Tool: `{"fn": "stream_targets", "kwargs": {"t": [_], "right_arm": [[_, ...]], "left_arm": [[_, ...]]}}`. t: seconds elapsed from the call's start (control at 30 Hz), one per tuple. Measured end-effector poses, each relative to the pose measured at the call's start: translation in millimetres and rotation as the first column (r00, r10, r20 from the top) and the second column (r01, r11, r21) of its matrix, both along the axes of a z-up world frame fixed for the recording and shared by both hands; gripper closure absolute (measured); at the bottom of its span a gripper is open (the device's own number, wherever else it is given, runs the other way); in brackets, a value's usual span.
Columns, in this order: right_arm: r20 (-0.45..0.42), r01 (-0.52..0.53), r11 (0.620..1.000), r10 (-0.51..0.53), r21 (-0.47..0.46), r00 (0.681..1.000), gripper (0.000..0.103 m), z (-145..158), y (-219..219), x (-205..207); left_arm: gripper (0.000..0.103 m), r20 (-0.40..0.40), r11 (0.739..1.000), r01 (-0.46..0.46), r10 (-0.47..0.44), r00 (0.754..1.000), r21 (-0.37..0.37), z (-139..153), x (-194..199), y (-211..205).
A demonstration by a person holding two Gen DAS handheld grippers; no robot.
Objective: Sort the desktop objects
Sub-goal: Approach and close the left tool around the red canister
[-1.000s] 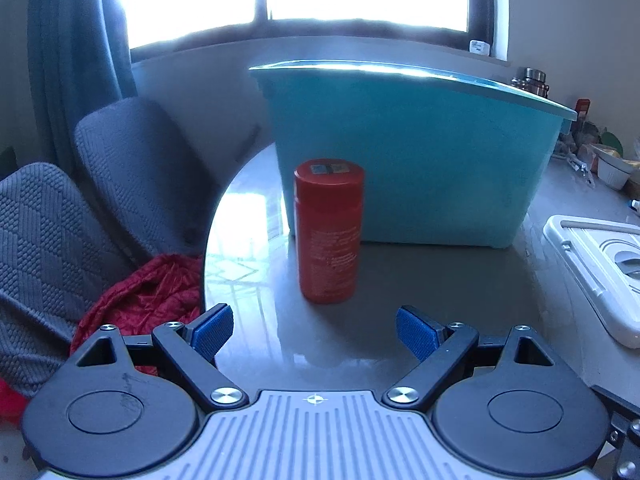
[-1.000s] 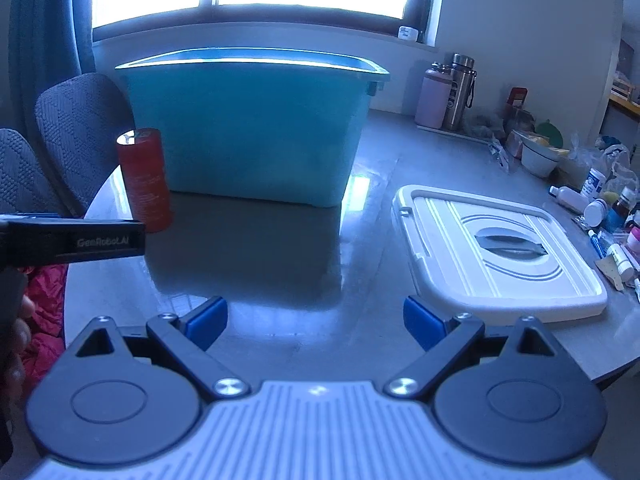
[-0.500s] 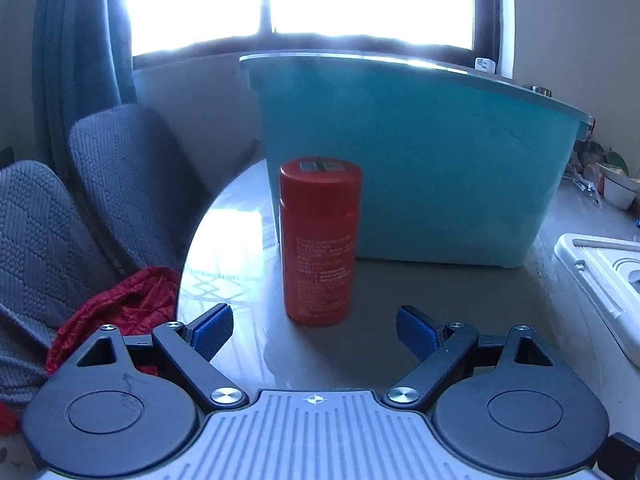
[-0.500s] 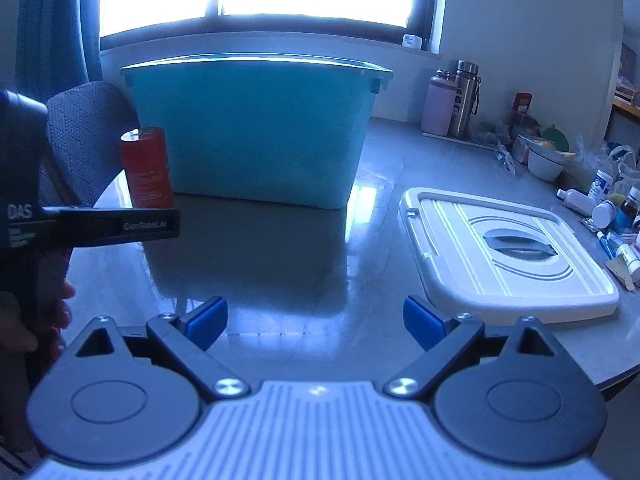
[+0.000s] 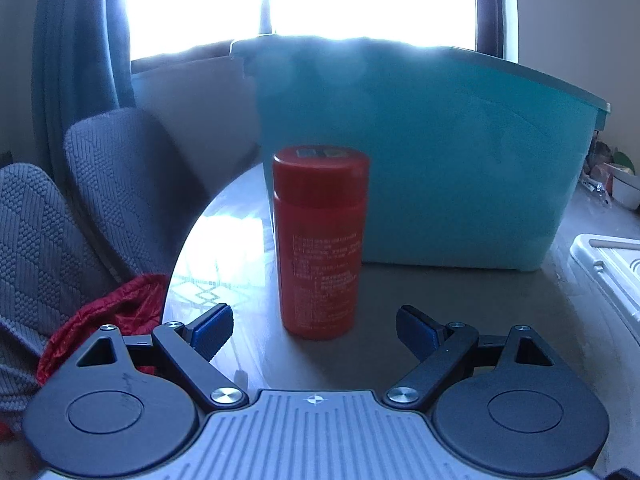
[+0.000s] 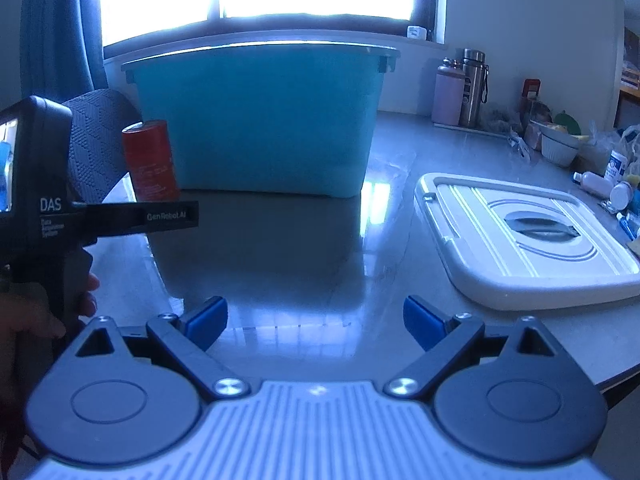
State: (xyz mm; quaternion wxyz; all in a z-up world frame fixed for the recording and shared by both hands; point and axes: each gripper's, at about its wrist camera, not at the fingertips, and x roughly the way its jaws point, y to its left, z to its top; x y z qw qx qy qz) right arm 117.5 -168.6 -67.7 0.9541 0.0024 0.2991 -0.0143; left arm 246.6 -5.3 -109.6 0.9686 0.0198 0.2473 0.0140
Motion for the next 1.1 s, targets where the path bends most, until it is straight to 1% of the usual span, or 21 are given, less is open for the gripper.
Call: {"fn": "stream_targets", "kwargs": {"t": [0.23,0.43,0.57,0.63,0.73,0.83,1.0,1.1], "right_arm": [[-0.003,0.018,1.000,-0.018,0.007,1.000,0.008,-1.0,0.9,1.7],[-0.011,0.019,1.000,-0.019,0.012,1.000,0.008,-3.3,4.8,6.6],[-0.011,0.020,1.000,-0.020,0.015,1.000,0.008,-3.3,7.6,9.7],[-0.012,0.021,1.000,-0.020,0.016,1.000,0.008,-3.2,8.7,11.0],[-0.018,0.027,0.999,-0.027,0.019,0.999,0.008,-3.6,9.8,12.9],[-0.031,0.034,0.999,-0.033,0.029,0.999,0.008,-5.1,9.3,14.7],[-0.030,0.041,0.999,-0.040,0.016,0.999,0.008,-5.8,10.2,16.3],[-0.040,0.049,0.998,-0.047,0.031,0.998,0.008,-6.1,8.6,19.2]], "left_arm": [[0.013,-0.012,1.000,-0.001,0.001,1.000,-0.008,-1.6,17.2,4.9],[0.013,-0.045,0.999,0.005,-0.007,0.999,-0.041,-2.4,28.1,10.9],[0.013,-0.044,0.998,0.012,-0.014,0.999,-0.058,1.3,32.3,13.9],[0.013,-0.031,0.998,0.014,-0.016,0.999,-0.057,2.8,34.7,14.4],[0.013,-0.034,0.999,0.013,-0.014,0.999,-0.033,4.5,42.4,12.7],[0.013,-0.045,0.999,0.032,-0.034,0.998,-0.044,2.5,49.6,10.6],[0.013,-0.046,0.998,0.031,-0.033,0.998,-0.050,1.5,61.6,10.2],[0.013,-0.055,0.999,0.027,-0.029,0.998,-0.040,1.2,69.8,9.0]]}}
